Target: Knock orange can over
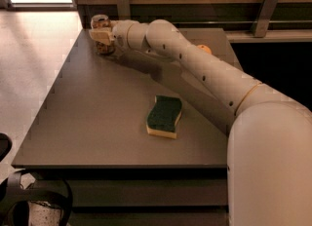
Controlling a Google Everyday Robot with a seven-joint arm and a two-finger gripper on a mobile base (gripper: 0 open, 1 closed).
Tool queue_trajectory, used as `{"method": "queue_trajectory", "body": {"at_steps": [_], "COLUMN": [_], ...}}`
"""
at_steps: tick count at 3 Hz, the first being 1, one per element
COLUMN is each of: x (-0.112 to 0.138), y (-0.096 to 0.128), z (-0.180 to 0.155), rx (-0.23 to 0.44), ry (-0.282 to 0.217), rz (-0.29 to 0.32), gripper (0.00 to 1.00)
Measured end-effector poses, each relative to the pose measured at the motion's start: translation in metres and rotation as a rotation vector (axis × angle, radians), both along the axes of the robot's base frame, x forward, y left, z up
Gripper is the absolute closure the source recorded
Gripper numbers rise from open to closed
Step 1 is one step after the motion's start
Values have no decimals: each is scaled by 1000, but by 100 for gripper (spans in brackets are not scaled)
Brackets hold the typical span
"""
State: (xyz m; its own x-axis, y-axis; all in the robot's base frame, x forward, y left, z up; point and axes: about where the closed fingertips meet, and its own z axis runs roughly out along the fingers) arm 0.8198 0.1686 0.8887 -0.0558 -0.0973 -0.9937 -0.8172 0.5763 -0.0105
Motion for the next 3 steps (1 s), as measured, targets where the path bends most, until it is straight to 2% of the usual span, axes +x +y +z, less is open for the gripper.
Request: {"method": "queue_trajectory", "body": {"at_steps": [1, 2, 3], "x": [-1, -1, -1], "y": [3, 7, 8], "z": [-1, -1, 0], "rx": [0, -1, -3], "ry": [1, 3, 4], "rz": [4, 9, 11], "gripper": [70, 99, 100]}}
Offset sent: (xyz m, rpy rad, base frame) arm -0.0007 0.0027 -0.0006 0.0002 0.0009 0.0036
